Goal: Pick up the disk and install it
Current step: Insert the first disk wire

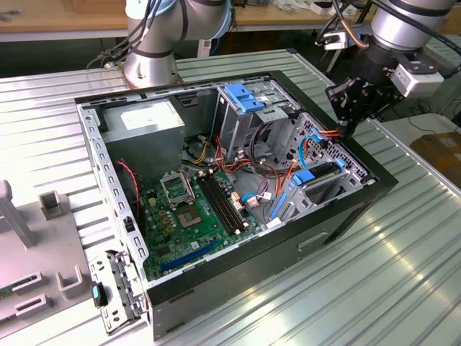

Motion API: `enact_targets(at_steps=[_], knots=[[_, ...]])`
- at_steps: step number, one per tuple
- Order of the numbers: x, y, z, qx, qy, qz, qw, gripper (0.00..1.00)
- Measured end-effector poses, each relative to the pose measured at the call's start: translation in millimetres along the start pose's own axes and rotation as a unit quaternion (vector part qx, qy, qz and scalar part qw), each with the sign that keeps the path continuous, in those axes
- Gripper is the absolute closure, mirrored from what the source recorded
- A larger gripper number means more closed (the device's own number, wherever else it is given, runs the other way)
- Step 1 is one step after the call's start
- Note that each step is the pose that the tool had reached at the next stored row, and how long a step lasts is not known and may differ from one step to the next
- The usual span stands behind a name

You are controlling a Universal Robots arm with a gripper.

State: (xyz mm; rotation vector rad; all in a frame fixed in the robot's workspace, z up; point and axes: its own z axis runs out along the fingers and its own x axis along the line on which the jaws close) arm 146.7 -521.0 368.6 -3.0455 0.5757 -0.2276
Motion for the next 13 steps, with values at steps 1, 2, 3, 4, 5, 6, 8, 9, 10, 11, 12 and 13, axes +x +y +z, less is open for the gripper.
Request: enact_targets(at_steps=[1, 2, 3, 4, 5, 6, 8, 9, 10, 11, 12, 13], knots=[[-0.3, -0.8, -0.3, -0.0013, 0.0004, 0.008, 1.0000, 0.83], [-0.3, -0.8, -0.3, -0.0024, 0.0008, 0.016, 0.9999, 0.83], [-0.3, -0.8, -0.3, -0.0035, 0.0012, 0.023, 0.9997, 0.83], [-0.3, -0.8, -0.4, -0.0046, 0.0016, 0.031, 0.9995, 0.83], [-0.3, -0.8, -0.3, -0.0056, 0.0021, 0.039, 0.9992, 0.83], [-0.3, -0.8, -0.4, -0.0071, 0.0027, 0.049, 0.9988, 0.83], [-0.3, -0.9, -0.4, -0.0105, 0.0041, 0.073, 0.9973, 0.83], [-0.3, -0.8, -0.3, -0.0123, 0.0049, 0.086, 0.9962, 0.83], [-0.3, -0.8, -0.3, -0.0145, 0.0058, 0.102, 0.9947, 0.83], [-0.3, -0.8, -0.3, -0.0156, 0.0063, 0.110, 0.9938, 0.83], [-0.3, -0.8, -0.3, -0.0166, 0.0067, 0.117, 0.9930, 0.83], [-0.3, -0.8, -0.3, -0.0182, 0.0074, 0.129, 0.9915, 0.83]])
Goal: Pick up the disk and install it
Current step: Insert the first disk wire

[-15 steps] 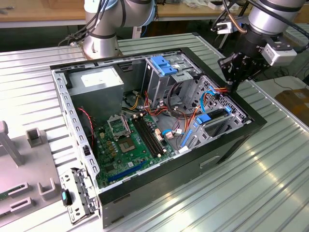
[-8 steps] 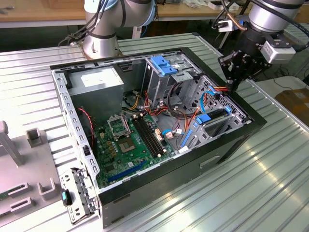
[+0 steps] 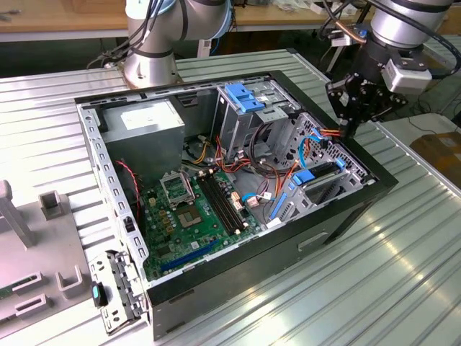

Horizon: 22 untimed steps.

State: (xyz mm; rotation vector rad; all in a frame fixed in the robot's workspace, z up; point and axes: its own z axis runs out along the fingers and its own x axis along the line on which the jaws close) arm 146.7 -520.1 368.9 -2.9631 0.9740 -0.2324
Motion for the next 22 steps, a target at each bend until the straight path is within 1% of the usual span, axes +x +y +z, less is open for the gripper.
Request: enact_targets(at_steps=[1, 2, 3, 4, 5, 6, 7, 8, 9, 10, 11, 12, 14, 16, 17, 19, 20, 21, 22], knots=[[0.0, 0.0, 0.1, -0.0009, 0.0004, 0.007, 1.0000, 0.83], [0.0, 0.0, 0.2, -0.0030, 0.0013, 0.022, 0.9998, 0.83], [0.0, 0.0, 0.3, -0.0054, 0.0023, 0.039, 0.9992, 0.83], [-0.1, 0.0, 0.3, -0.0065, 0.0028, 0.047, 0.9989, 0.83], [-0.1, 0.0, 0.4, -0.0072, 0.0031, 0.052, 0.9986, 0.83], [-1.7, 1.1, 0.1, -0.0079, 0.0034, 0.056, 0.9984, 0.83], [-7.9, 5.8, -0.9, -0.0079, 0.0034, 0.057, 0.9984, 0.83], [-9.9, 7.4, -1.2, -0.0083, 0.0036, 0.061, 0.9981, 0.83], [-10.1, 7.5, -1.1, -0.0095, 0.0041, 0.070, 0.9975, 0.83], [-10.2, 7.5, -1.1, -0.0103, 0.0044, 0.074, 0.9972, 0.83], [-10.3, 7.6, -1.1, -0.0114, 0.0050, 0.082, 0.9965, 0.83], [-10.3, 7.6, -1.0, -0.0132, 0.0058, 0.096, 0.9953, 0.83], [-10.3, 7.6, -0.8, -0.0159, 0.0069, 0.115, 0.9932, 0.83], [-10.4, 7.6, -0.4, -0.0200, 0.0087, 0.145, 0.9892, 0.83], [-10.4, 7.6, -0.4, -0.0216, 0.0094, 0.156, 0.9874, 0.83], [-10.4, 7.6, -0.3, -0.0234, 0.0101, 0.169, 0.9853, 0.83], [-10.4, 7.6, -0.3, -0.0263, 0.0114, 0.190, 0.9814, 0.83], [-10.3, 7.6, -0.3, -0.0280, 0.0113, 0.198, 0.9798, 0.83], [-10.3, 7.6, -0.3, -0.0295, 0.0109, 0.203, 0.9787, 0.83]])
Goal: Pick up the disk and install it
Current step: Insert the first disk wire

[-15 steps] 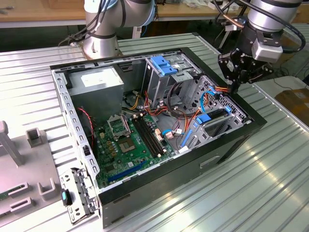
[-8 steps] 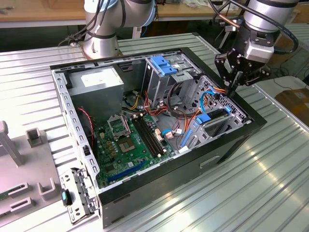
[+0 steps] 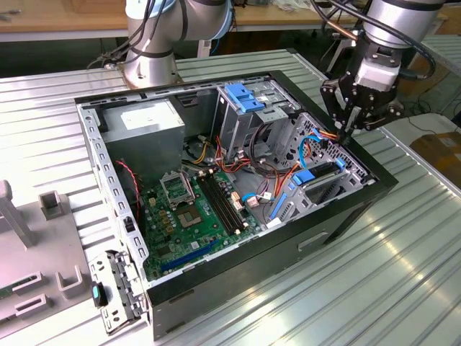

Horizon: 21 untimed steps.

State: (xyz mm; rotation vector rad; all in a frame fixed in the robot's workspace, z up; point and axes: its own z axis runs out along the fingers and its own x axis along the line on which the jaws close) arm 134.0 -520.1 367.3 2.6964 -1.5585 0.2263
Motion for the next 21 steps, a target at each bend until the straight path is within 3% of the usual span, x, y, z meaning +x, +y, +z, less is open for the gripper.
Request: enact_targets(at_steps=[3, 6, 7, 9, 11, 14, 15, 17, 19, 21], knots=[[-0.1, 0.0, 0.0, -0.0110, -0.0019, 0.032, 0.9994, 0.83], [-0.1, 0.1, 0.0, -0.0196, -0.0032, 0.060, 0.9980, 0.83], [-0.1, 0.1, 0.0, -0.0238, -0.0036, 0.075, 0.9969, 0.83], [-0.1, 0.1, 0.0, -0.0275, -0.0038, 0.090, 0.9956, 0.83], [-0.1, 0.1, 0.0, -0.0318, -0.0037, 0.111, 0.9933, 0.83], [-0.1, 0.1, 0.2, -0.0341, -0.0031, 0.129, 0.9910, 0.83], [-0.3, 0.3, 0.4, -0.0352, -0.0024, 0.137, 0.9899, 0.83], [-0.6, 0.9, 0.4, -0.0385, 0.0034, 0.146, 0.9885, 0.83], [-0.7, 1.1, 0.4, -0.0411, 0.0068, 0.156, 0.9868, 0.83], [-0.8, 1.3, 0.4, -0.0428, 0.0081, 0.166, 0.9851, 0.83]])
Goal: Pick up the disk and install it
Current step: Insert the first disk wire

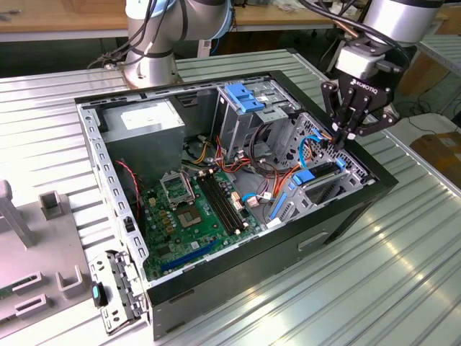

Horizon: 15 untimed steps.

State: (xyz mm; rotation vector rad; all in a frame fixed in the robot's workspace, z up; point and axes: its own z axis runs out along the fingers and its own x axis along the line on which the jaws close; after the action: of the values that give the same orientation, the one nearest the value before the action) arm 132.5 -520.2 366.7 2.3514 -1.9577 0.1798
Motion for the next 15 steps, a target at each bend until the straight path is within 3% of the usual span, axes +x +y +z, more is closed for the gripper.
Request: enact_targets(at_steps=[2, 5, 9, 12, 13, 15], knots=[[-0.2, 0.3, 0.2, -0.0014, 0.0011, 0.009, 1.0000, 0.83], [-0.9, 3.9, 0.5, -0.0066, 0.0018, 0.045, 0.9989, 0.83], [0.3, 8.7, 0.8, -0.0073, 0.0018, 0.051, 0.9987, 0.83], [9.5, 10.5, 2.1, -0.0067, -0.0031, 0.051, 0.9987, 0.83], [16.1, 11.9, 3.1, -0.0051, -0.0153, 0.051, 0.9986, 0.83], [19.3, 13.2, 3.7, -0.0030, -0.0312, 0.052, 0.9982, 0.83]])
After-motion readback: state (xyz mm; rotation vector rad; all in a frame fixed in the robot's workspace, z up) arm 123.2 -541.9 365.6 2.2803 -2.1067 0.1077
